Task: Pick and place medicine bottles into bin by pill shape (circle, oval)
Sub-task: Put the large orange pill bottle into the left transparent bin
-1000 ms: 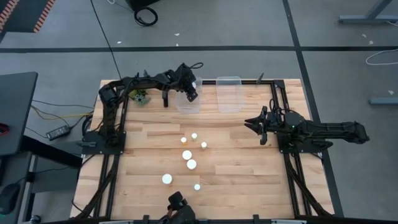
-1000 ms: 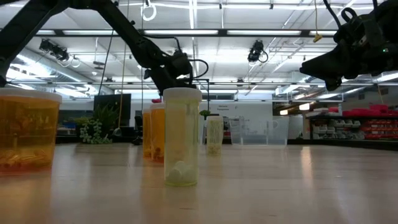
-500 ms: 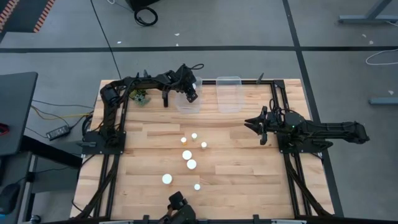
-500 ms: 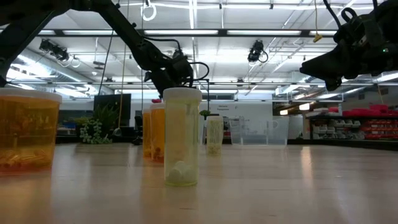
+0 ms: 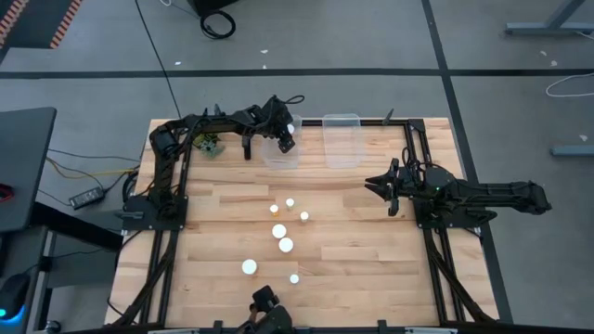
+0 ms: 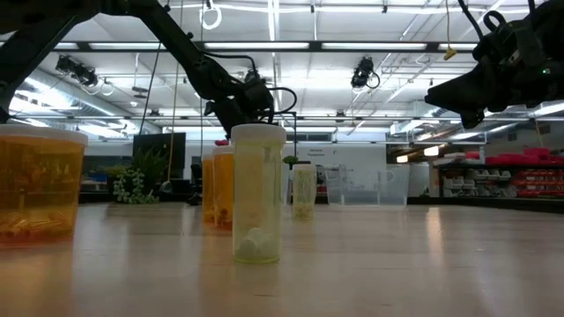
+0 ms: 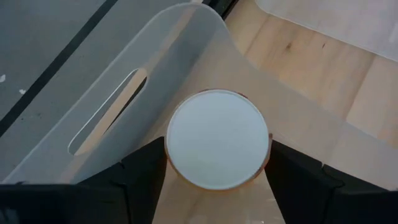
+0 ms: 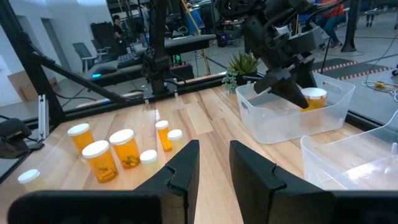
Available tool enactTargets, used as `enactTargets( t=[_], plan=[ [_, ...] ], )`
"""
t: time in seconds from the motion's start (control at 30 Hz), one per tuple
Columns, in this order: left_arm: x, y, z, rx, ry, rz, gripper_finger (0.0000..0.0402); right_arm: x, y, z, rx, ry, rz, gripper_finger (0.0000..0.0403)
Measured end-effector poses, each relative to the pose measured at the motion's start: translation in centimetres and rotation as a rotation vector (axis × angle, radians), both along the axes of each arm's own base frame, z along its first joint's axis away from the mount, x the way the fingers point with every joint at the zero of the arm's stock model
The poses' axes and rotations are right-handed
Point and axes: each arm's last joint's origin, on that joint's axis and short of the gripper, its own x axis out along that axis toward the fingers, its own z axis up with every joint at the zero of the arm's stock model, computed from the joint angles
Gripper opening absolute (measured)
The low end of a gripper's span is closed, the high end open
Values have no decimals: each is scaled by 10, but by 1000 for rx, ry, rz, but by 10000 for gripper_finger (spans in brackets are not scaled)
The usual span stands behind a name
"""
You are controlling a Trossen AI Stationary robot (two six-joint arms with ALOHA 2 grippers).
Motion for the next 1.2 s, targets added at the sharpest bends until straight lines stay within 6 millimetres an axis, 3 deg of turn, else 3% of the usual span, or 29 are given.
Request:
enactTargets(
  t=[0.37,0.9,1.2],
  plan=[
    [-2,-2,1,-12,21,-4,270,0,0,0,0,0,0,95],
    [-15,-19,56,17,-28,-45,270,0,0,0,0,0,0,95],
    [-13,-57,85,25,-23,-145,270,0,0,0,0,2,0,95]
  ],
)
